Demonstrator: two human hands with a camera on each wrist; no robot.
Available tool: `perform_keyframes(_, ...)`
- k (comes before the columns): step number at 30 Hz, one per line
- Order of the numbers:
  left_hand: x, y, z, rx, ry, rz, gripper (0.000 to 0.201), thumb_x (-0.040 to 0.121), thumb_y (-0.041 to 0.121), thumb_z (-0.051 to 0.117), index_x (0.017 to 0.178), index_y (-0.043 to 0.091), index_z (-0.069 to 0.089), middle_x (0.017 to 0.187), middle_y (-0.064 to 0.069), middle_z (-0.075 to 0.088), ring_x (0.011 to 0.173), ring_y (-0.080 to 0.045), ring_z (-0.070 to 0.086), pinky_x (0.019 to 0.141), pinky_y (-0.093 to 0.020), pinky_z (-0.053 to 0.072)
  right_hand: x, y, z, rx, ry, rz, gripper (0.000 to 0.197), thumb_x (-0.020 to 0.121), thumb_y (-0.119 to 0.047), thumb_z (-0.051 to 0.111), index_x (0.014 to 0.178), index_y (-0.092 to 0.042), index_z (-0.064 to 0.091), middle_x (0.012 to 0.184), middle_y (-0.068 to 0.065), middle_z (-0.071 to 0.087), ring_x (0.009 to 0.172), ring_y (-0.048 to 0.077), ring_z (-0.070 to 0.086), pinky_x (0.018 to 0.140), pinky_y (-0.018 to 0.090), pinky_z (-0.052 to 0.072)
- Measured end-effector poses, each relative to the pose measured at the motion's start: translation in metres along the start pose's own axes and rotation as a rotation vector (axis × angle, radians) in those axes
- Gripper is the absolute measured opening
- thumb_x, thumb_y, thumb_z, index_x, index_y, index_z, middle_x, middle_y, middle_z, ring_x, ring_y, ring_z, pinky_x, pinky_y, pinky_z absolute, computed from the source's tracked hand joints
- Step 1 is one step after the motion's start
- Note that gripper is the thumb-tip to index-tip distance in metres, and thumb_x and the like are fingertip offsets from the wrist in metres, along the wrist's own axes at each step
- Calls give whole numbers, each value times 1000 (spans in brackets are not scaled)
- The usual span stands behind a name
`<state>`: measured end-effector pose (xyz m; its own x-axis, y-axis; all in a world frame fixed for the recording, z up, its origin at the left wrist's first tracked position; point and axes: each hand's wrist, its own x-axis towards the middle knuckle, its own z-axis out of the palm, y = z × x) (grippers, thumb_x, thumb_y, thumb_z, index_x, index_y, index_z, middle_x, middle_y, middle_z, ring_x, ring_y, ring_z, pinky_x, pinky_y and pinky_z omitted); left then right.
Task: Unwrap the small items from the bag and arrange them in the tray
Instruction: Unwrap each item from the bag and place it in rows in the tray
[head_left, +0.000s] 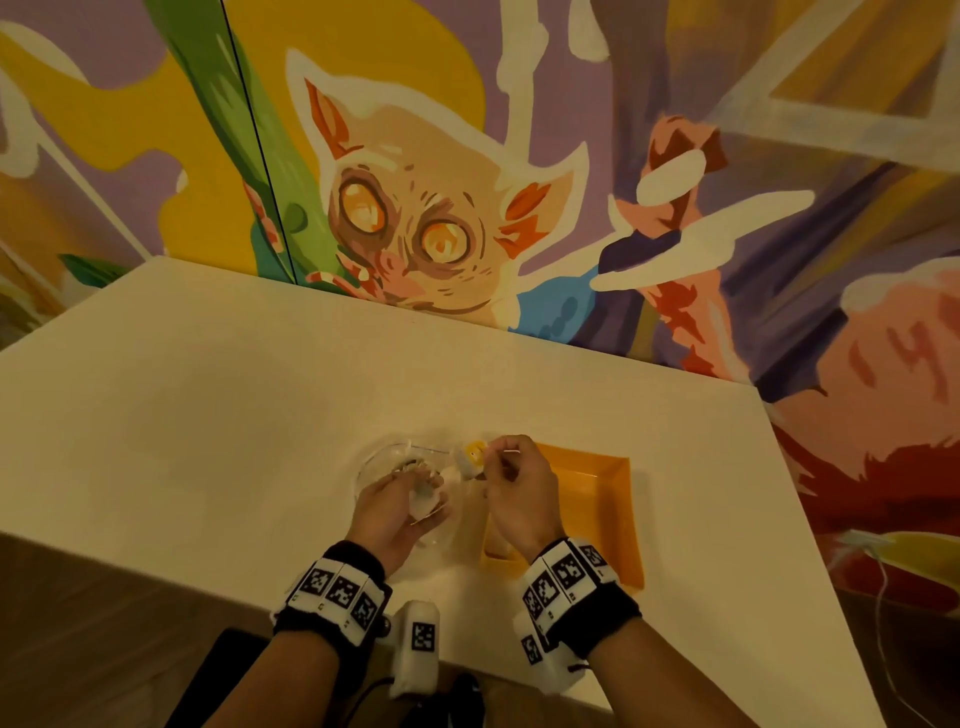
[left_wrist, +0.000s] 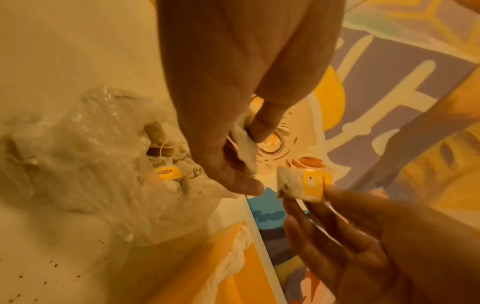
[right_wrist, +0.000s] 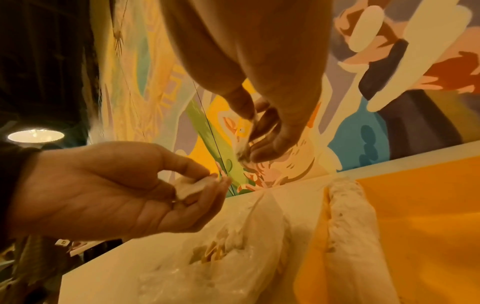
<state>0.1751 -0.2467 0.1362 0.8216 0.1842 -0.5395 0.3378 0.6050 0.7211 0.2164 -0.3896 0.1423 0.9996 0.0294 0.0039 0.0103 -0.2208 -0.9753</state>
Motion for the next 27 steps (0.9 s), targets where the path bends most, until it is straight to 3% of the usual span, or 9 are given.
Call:
perform_keyframes(3, -2, 8, -2, 18, -13, 8, 11, 94, 5, 51, 89, 9, 60, 76, -8, 55, 61, -20, 50, 57, -30, 45, 4, -6, -11, -75, -83, -95, 13, 91, -13, 64, 86, -24, 62, 90, -5, 69, 83, 10, 65, 68, 15, 50)
perform_keyframes(6, -5, 19, 1, 164, -55, 78, 12, 92, 5, 53, 92, 6, 65, 73, -8, 54, 55, -19, 44, 43, -25, 35, 9, -14, -23, -173, -245, -134, 16, 88, -15, 69, 79, -27, 64, 84, -13, 68, 76, 0, 61, 67, 11, 46)
perform_keyframes(10, -7, 24, 8, 571, -209, 195, 17, 89, 21, 70, 103, 13, 73, 76, -17, 60, 52, -13, 40, 46, -23, 32, 15, -17, -31, -172, -304, -133, 22, 88, -10, 68, 77, -29, 64, 79, -10, 66, 74, 4, 60, 70, 16, 49)
perform_keyframes(13, -5, 27, 14, 809, -193, 350, 16, 88, 26, 70, 95, 12, 75, 61, 7, 68, 41, -9, 41, 37, -17, 33, 17, -15, -32, -130, -289, -101, 22, 89, -6, 65, 79, -25, 63, 74, -8, 63, 67, 8, 57, 67, 18, 47)
perform_keyframes(16, 1, 26, 16, 861, -129, 462, 12, 86, 23, 72, 89, 12, 76, 70, 9, 70, 47, -1, 51, 50, -17, 42, 16, -11, -31, -120, -239, -107, 16, 90, -12, 66, 83, -26, 62, 80, -4, 65, 69, 8, 59, 67, 18, 47)
perform_keyframes(19, 3, 23, 16, 804, -138, 492, 11, 85, 20, 74, 88, 11, 77, 88, -1, 75, 76, -5, 67, 76, -25, 51, 14, -9, -28, -80, -268, -85, 12, 85, -21, 73, 86, -29, 64, 90, 6, 69, 79, 12, 64, 71, 23, 52)
perform_keyframes(23, 2, 21, 19, 880, -134, 470, 7, 83, 24, 75, 83, 17, 76, 82, 6, 71, 55, 1, 56, 58, -17, 41, 16, -7, -30, -149, -270, -98, 15, 84, -17, 74, 77, -29, 67, 73, 2, 62, 69, 12, 57, 70, 35, 53)
perform_keyframes(25, 5, 17, 18, 925, -89, 459, 5, 80, 27, 77, 76, 27, 74, 77, 16, 67, 61, 0, 56, 63, -21, 41, 17, -2, -31, -148, -269, -84, 11, 84, -16, 74, 77, -22, 68, 69, -4, 57, 68, 12, 56, 69, 35, 52)
perform_keyframes(27, 9, 11, 17, 887, -102, 460, 3, 81, 26, 77, 79, 26, 75, 82, 13, 70, 79, -9, 65, 75, -25, 47, 19, 2, -33, -176, -300, -55, 12, 83, -20, 76, 79, -12, 67, 68, -3, 56, 67, 13, 56, 67, 36, 52)
